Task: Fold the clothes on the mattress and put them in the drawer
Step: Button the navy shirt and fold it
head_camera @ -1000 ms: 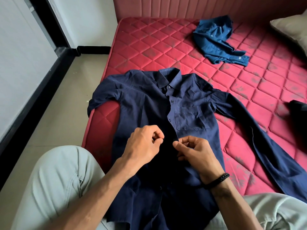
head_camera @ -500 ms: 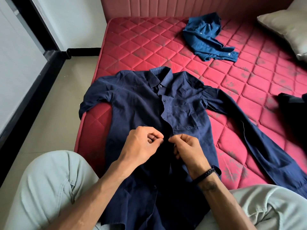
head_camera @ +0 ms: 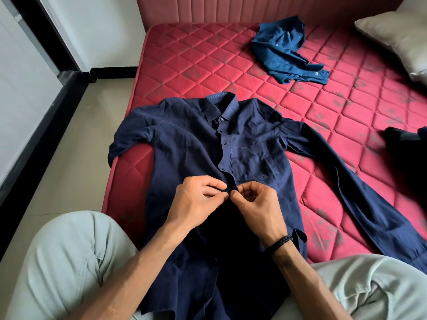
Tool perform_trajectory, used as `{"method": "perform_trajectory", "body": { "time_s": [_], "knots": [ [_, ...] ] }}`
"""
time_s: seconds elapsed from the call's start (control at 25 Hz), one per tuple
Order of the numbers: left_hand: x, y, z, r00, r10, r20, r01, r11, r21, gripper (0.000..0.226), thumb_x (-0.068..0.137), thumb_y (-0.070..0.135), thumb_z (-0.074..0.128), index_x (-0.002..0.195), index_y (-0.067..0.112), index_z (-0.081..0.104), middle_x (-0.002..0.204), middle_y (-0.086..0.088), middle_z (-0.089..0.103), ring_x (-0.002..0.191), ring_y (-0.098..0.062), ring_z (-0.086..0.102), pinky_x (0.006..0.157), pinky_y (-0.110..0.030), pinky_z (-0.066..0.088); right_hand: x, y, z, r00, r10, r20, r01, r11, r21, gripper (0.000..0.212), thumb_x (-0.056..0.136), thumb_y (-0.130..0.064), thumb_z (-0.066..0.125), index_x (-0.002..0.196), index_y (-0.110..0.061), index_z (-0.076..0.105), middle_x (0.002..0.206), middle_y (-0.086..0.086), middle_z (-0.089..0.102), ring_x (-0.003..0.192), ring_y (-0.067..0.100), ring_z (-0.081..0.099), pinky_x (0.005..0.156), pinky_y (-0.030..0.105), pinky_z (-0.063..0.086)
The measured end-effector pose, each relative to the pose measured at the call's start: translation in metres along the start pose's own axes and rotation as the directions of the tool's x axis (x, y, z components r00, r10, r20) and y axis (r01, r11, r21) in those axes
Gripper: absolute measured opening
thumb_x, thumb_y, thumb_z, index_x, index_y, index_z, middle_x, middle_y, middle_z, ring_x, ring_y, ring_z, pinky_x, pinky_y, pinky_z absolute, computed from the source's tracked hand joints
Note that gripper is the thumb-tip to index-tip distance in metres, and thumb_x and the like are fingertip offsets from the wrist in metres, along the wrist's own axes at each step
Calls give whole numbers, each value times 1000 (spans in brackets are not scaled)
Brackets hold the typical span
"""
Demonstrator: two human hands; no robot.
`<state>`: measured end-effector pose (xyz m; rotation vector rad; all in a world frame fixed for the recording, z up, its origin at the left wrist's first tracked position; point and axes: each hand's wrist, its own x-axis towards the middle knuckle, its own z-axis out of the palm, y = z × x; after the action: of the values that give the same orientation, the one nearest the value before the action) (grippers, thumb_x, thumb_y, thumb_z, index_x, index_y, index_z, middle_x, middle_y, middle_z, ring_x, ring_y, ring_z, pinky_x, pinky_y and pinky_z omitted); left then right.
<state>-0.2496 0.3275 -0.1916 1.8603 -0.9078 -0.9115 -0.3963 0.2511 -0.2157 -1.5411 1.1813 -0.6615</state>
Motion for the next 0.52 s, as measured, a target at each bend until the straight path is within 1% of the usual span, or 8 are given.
{"method": "perform_trajectory", "body": {
  "time_s": [0.08, 0.2, 0.28, 0.36, 0.52],
  "knots": [
    [-2, 1, 1, 999, -25, -26, 25, 1000, 0, 10, 84, 18, 82, 90, 26, 80, 74, 10, 77, 66, -5, 73, 65, -22, 59, -2, -1, 1, 999, -42, 3, 42, 998, -42, 11, 85, -21, 79, 80, -16, 71, 65, -5, 68, 56, 1, 56, 55, 17, 45],
    [-3, 0, 1, 998, -50, -33, 49, 998, -47, 8, 83, 19, 83, 87, 25, 80, 73, 8, 77, 67, -6, 74, 68, -22, 59, -3, -2, 2, 996, -88, 6, 88, 989, -119, 8, 85, -21, 78, 79, -19, 73, 64, -4, 69, 55, 1, 56, 54, 16, 44],
    [-2, -1, 1, 997, -73, -28, 69, 992, -102, 8, 82, 18, 84, 87, 24, 81, 74, 5, 78, 68, -8, 74, 71, -26, 60, -3, -1, 1, 996, -88, 33, 91, 992, -93, 7, 86, -20, 77, 79, -19, 74, 63, -6, 69, 55, 0, 56, 55, 16, 44],
    [-1, -2, 2, 996, -91, -19, 87, 986, -143, 8, 82, 18, 84, 87, 24, 81, 75, 3, 78, 68, -8, 73, 70, -27, 58, -2, -1, -1, 996, -80, 49, 83, 995, -62, 7, 87, -19, 77, 81, -18, 75, 64, -6, 70, 57, -1, 57, 56, 16, 44],
    [-1, 0, 2, 990, -134, -31, 126, 973, -192, 9, 83, 16, 83, 88, 23, 81, 76, 2, 78, 70, -10, 73, 67, -22, 56, -4, -6, -3, 994, -80, 71, 76, 995, 59, 8, 91, -15, 77, 83, -16, 77, 75, 6, 76, 65, 5, 62, 61, 20, 50]
  ]
}}
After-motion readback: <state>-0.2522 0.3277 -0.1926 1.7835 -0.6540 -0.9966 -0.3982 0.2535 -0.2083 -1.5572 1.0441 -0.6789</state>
